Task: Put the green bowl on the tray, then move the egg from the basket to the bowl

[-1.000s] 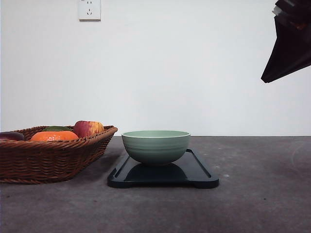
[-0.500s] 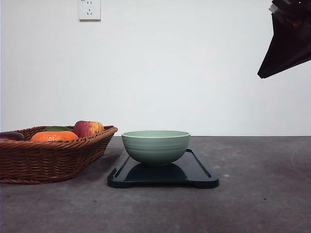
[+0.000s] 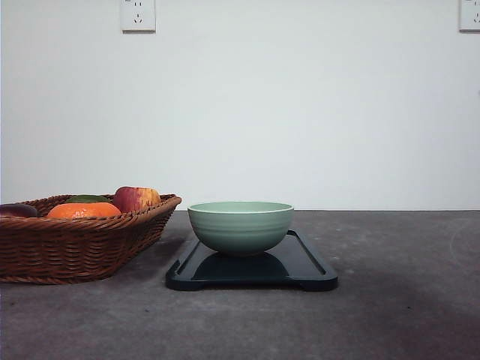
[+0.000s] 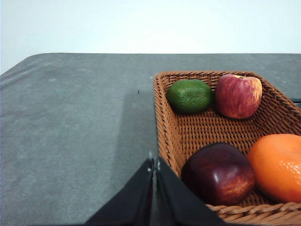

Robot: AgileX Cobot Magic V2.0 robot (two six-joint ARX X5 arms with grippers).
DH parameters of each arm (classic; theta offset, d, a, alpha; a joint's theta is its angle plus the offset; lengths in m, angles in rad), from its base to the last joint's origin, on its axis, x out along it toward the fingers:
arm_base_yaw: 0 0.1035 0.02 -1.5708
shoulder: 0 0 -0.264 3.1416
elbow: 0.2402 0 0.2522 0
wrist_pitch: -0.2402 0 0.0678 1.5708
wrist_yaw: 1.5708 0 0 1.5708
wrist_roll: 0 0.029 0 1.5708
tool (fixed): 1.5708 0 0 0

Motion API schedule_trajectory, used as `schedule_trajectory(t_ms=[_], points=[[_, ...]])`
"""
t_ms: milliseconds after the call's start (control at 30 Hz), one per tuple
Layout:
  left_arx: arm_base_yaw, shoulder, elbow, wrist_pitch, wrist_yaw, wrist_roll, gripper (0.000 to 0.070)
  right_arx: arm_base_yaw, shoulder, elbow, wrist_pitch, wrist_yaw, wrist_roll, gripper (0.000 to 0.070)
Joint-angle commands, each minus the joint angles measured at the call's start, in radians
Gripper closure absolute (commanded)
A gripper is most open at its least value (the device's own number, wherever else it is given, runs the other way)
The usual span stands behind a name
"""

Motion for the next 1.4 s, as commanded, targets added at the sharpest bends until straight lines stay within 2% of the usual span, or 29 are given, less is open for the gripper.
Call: schedule_trajectory(t_ms=[0, 167, 333, 1367], points=[[0.002, 0.000, -0.019, 0.011, -0.002, -0.004, 0.0700, -0.026, -0.062, -0.039, 0.011, 0.002, 0.019, 0.0684], [0.002, 0.000, -0.019, 0.011, -0.002, -0.003, 0.0700, -0.094, -0.237, -0.157, 0.002, 0.002, 0.049, 0.0684], [0.002, 0.000, -0.019, 0.012, -0.002, -0.004, 0.0700, -0.125, -0.370, -0.160, -0.128, 0.014, 0.055, 0.0684], [0.002, 0.000, -0.019, 0.012, -0.002, -0.004, 0.0700, -0.127, -0.368, -0.160, -0.124, 0.024, 0.055, 0.0684]])
